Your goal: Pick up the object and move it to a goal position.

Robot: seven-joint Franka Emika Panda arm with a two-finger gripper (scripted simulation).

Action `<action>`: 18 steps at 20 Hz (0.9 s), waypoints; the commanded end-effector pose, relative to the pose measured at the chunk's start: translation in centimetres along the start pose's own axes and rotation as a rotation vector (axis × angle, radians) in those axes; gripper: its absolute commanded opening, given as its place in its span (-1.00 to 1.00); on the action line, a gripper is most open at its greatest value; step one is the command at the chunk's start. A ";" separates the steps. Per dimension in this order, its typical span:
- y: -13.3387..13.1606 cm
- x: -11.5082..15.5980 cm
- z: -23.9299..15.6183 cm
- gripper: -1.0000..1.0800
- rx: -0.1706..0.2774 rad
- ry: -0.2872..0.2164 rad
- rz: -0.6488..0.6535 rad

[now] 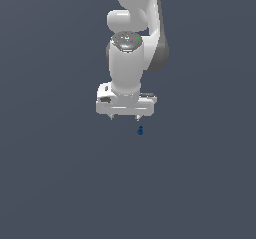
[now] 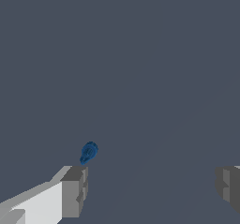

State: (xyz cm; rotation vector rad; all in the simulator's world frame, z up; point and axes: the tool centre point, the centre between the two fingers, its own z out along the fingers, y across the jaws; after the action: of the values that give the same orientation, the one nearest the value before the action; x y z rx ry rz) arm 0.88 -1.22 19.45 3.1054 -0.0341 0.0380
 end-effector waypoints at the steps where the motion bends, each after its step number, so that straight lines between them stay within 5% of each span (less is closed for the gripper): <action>1: 0.0 0.0 0.0 0.92 0.000 0.000 0.000; 11: 3.4 -0.5 1.1 0.92 -0.016 -0.014 0.029; 18: 3.1 -0.5 1.2 0.92 -0.015 -0.014 0.010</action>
State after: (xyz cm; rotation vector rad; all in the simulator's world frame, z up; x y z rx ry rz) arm 0.37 -4.48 18.41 3.0903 -0.0634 0.0170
